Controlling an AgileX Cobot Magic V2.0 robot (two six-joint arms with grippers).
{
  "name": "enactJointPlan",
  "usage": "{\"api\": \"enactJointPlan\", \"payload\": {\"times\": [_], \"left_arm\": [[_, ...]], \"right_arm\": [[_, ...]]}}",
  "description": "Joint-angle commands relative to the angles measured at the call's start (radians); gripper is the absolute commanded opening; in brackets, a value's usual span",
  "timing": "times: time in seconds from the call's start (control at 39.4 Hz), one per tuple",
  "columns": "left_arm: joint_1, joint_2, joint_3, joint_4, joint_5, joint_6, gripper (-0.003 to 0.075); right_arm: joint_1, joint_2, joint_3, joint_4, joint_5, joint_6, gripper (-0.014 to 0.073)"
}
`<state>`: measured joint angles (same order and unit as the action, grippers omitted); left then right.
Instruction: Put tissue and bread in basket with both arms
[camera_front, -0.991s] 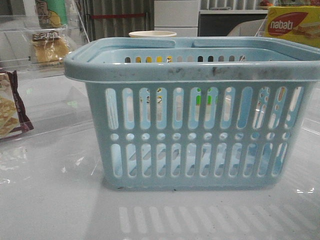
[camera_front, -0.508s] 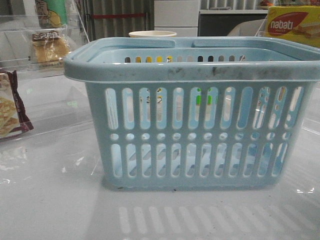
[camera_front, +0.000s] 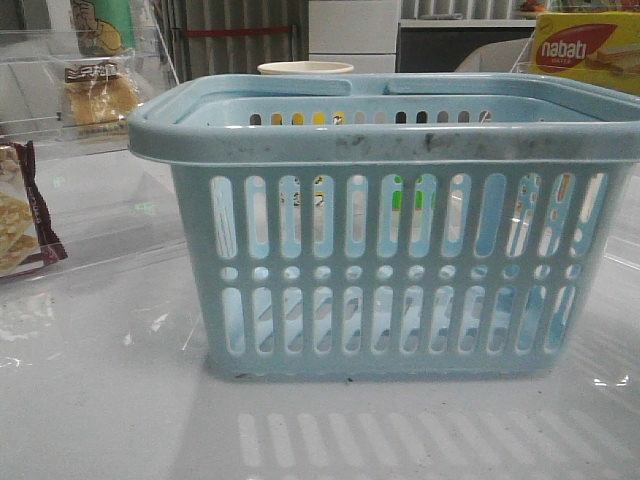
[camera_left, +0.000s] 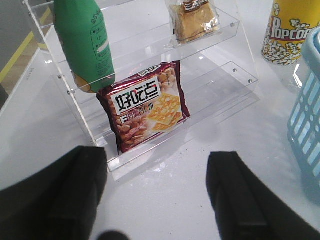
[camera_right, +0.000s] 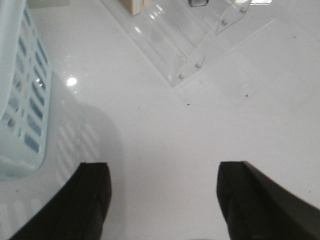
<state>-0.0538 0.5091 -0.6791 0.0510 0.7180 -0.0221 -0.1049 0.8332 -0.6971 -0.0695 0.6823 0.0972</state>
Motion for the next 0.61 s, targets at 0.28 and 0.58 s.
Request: {"api": "enactJointPlan", "payload": {"times": [0.28,0.58], "left_arm": [[-0.006,0.011,-0.030,0.003,-0.079,0.000,0.0494],[-0.006,0.011,-0.030,0.003,-0.079,0.000,0.0494]], "right_arm": [[-0.103,0.382,-0.371,-0.017,-0.106,0.002,0.0557],[-0.102,0.696,-0.661,-0.017,-0.059,0.000,0.0545]]}}
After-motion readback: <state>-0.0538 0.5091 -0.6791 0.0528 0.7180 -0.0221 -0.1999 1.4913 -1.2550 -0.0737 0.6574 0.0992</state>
